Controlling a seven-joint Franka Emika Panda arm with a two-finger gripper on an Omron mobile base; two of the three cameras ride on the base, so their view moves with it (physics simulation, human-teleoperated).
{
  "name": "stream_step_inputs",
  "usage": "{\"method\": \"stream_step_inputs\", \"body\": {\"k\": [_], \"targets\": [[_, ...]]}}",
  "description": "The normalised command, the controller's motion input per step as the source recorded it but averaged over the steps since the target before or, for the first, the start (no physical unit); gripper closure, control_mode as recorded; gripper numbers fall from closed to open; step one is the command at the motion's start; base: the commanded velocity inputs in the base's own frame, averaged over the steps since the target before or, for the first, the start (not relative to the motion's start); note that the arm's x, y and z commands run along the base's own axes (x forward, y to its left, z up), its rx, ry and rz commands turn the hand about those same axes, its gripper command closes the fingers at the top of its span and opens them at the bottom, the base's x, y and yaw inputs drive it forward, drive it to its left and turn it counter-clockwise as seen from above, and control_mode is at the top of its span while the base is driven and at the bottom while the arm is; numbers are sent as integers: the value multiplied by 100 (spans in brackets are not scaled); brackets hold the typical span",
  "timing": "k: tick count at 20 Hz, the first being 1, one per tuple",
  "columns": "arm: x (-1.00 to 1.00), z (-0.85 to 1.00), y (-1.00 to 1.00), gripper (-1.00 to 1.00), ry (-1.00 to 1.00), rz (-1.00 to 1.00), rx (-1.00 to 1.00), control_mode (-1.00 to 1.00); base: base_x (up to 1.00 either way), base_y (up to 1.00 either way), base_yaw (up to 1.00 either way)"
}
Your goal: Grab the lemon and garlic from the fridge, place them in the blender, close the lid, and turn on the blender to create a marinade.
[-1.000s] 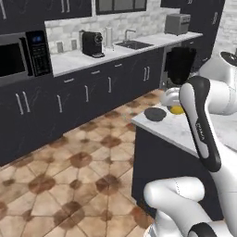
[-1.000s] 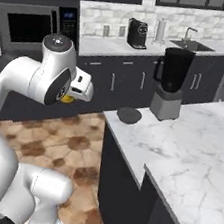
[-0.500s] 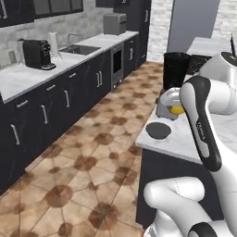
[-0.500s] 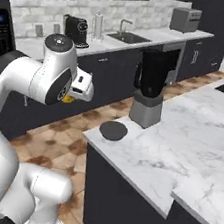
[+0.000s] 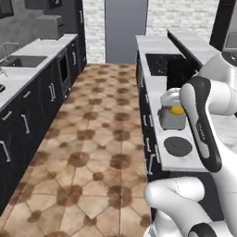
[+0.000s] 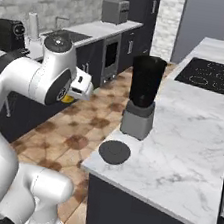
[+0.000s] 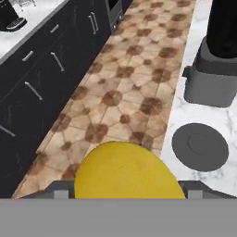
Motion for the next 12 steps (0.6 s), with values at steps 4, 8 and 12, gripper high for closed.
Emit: {"method": "stream_step_inputs", "body": {"k": [4, 8, 12], "targets": [[0, 0, 0, 100, 0, 0, 0, 100, 97, 92, -66], [0, 0, 0, 100, 0, 0, 0, 100, 85, 88, -69], [0, 0, 0, 100, 0, 0, 0, 100, 37, 59, -81]]}}
